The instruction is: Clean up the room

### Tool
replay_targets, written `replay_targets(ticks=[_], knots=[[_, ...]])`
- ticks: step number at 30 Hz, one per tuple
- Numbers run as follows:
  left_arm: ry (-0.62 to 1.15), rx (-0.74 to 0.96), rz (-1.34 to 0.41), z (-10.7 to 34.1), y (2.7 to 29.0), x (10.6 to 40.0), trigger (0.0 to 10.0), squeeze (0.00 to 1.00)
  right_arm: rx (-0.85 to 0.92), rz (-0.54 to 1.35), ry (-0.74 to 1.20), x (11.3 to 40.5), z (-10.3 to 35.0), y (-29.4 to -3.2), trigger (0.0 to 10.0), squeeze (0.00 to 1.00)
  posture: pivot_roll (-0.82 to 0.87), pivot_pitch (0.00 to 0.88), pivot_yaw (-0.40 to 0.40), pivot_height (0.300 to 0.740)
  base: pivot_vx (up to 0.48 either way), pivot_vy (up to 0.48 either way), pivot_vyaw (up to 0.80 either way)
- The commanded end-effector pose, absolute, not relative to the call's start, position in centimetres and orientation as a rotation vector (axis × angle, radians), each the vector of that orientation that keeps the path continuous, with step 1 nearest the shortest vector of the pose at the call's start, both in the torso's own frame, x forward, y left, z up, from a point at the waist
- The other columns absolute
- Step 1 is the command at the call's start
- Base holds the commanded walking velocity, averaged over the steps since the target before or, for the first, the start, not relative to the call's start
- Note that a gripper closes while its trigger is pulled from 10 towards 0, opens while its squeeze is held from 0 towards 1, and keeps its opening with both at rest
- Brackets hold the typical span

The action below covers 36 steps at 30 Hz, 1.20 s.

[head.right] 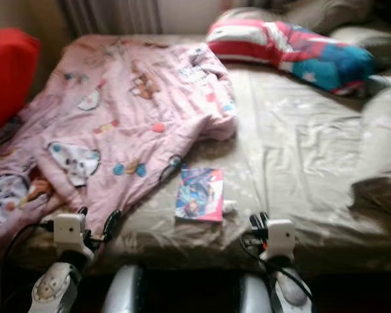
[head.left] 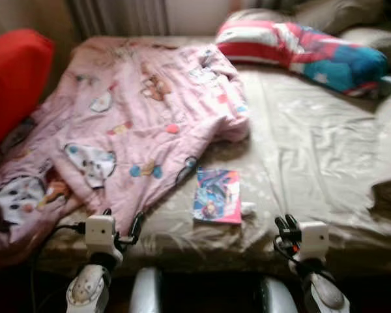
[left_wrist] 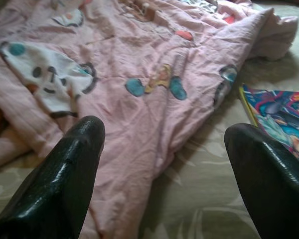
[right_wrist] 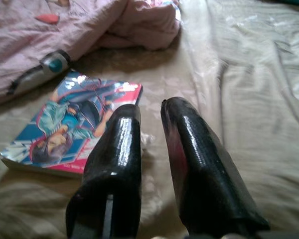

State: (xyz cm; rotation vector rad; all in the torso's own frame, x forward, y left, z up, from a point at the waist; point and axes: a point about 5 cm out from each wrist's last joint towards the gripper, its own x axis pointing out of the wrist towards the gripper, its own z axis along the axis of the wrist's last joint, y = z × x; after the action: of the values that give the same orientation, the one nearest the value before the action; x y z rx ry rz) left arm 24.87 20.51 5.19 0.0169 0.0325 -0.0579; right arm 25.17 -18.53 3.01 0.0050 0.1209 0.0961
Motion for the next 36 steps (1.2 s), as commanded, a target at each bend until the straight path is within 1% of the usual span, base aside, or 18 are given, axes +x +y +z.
replay_targets(ticks=[1, 9, 10, 14, 25, 36], knots=[[0.041, 0.016, -0.064, 5.19, 20.44, 24.94, 10.0, 0.00, 0.008, 0.076, 0.144, 24.51, 2.48, -19.05, 10.0, 0.00, -0.06, 0.094, 0.017, 0.583, 0.000, 0.000, 0.00], [0.044, 0.017, -0.071, 5.20, 20.46, 24.97, 10.0, 0.00, 0.010, 0.079, 0.151, 24.40, 2.31, -19.13, 10.0, 0.00, -0.06, 0.095, 0.019, 0.583, 0.000, 0.000, 0.00], [0.044, 0.017, -0.073, 5.21, 20.44, 24.98, 10.0, 0.00, -0.015, 0.102, 0.151, 24.39, 2.31, -18.96, 10.0, 0.00, -0.06, 0.095, 0.019, 0.583, 0.000, 0.000, 0.00], [0.042, 0.018, -0.078, 5.23, 20.37, 25.07, 10.0, 0.00, -0.004, 0.119, 0.144, 24.39, 2.35, -18.63, 10.0, 0.00, -0.06, 0.089, 0.021, 0.583, 0.000, 0.000, 0.57], [0.043, 0.023, -0.093, 5.15, 20.17, 25.18, 10.0, 0.00, -0.007, 0.098, 0.143, 24.70, 2.47, -19.12, 10.0, 0.00, -0.07, 0.074, 0.018, 0.583, 0.271, 0.000, 0.05], [0.033, 0.021, -0.109, 5.29, 19.76, 25.53, 10.0, 0.00, -0.014, 0.109, 0.144, 24.88, 2.41, -18.95, 10.0, 0.00, -0.06, 0.053, 0.014, 0.583, 0.304, 0.000, 0.00]])
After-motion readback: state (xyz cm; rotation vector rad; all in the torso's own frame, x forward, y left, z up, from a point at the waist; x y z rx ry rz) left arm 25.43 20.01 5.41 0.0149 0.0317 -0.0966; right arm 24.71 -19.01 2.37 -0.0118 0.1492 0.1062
